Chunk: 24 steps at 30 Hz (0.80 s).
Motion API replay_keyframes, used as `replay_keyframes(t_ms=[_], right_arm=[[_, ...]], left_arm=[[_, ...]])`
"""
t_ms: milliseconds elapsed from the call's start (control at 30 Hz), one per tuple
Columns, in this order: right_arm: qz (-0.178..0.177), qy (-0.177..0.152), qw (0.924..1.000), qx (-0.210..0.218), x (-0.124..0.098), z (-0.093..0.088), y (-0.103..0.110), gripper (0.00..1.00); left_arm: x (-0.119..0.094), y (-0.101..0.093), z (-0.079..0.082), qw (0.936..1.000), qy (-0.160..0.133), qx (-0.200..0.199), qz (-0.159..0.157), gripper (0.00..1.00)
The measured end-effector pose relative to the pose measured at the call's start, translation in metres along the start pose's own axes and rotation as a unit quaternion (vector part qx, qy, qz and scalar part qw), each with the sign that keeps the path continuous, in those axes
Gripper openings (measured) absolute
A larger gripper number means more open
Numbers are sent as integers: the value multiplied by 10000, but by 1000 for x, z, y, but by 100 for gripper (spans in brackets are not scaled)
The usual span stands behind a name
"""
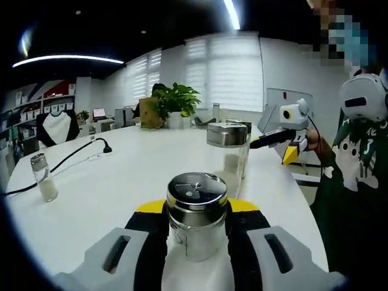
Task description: Rotate the seasoning bottle until the label or dispensing opening points toward the visible target arrow and the bottle remains upright within the marked orientation range
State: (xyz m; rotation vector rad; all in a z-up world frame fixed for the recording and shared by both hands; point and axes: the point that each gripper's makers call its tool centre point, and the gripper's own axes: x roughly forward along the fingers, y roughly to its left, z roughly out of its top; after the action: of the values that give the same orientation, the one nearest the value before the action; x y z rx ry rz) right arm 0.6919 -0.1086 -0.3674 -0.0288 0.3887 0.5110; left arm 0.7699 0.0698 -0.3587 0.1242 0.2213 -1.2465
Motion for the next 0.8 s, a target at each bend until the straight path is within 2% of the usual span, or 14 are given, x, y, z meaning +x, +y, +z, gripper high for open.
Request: replay_keyframes(t_ms=[500,800], right_arm=[[-20,44,10000,9,1,-3,-1,95],[-38,68,10000,-3,0,-2,-2,95]], left_arm=[[-2,3,-1,9999,-70,-127,36,38],[-3,4,-1,9994,-5,-209,258,38]])
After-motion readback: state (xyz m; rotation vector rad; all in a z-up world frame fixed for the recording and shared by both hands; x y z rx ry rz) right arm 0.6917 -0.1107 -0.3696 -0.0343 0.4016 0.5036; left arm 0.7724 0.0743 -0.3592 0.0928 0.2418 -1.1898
